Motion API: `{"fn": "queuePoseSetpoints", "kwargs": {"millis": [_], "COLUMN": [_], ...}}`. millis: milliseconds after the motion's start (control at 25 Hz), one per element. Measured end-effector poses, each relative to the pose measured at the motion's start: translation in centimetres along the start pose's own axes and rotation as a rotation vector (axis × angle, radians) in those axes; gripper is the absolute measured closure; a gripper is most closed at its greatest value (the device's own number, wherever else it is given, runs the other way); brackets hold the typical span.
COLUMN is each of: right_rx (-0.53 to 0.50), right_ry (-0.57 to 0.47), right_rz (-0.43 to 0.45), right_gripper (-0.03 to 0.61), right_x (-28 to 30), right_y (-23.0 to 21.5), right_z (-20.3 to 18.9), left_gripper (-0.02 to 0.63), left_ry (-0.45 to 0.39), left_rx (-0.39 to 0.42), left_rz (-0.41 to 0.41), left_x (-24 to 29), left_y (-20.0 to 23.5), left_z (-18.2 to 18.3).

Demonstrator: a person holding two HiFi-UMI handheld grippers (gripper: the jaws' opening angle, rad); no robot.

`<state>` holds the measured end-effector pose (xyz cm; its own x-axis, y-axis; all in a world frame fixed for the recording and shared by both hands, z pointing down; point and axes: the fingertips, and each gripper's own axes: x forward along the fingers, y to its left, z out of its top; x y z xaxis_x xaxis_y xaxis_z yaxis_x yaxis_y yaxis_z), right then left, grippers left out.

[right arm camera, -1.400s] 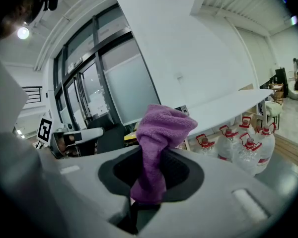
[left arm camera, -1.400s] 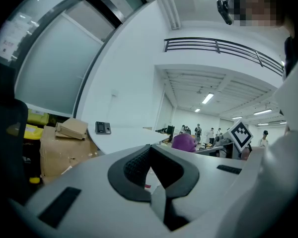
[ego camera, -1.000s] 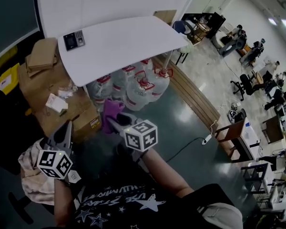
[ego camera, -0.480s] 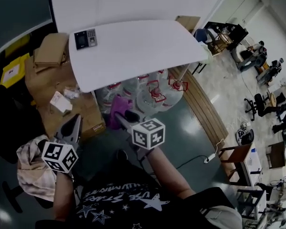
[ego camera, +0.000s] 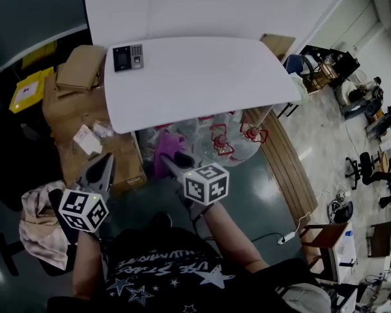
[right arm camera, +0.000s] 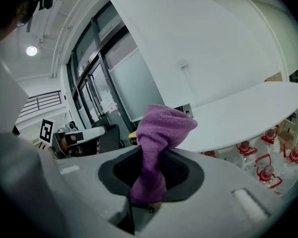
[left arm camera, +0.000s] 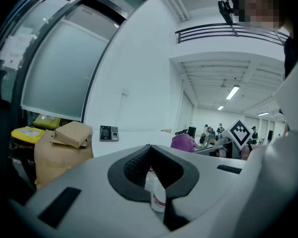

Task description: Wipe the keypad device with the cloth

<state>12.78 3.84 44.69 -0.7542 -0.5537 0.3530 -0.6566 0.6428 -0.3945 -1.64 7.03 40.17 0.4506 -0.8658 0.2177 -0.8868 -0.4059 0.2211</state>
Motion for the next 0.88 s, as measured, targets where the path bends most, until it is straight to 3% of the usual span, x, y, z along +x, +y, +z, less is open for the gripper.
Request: {"fn": "queuePoseSetpoints", "kwargs": {"millis": [400, 880], "right_rx": [0.003, -0.009], "right_ry": [0.044, 0.076], "right_rz": [0.052, -0.002], "right_gripper": [0.480, 0.480], "right_x": [0.7, 3.8], "right_y": [-1.5, -3.1], "right_z": [-0.5, 0.4], "left_gripper": [0.607, 0.607], "left_ry": [0.003, 0.023], "left_rx": [0.011, -0.022], "left_rz": [0.072, 0.060], "left_x": [0.4, 3.2], "left_y": [-0.1, 3.7], "left_z": [-0.1, -0.4]}}
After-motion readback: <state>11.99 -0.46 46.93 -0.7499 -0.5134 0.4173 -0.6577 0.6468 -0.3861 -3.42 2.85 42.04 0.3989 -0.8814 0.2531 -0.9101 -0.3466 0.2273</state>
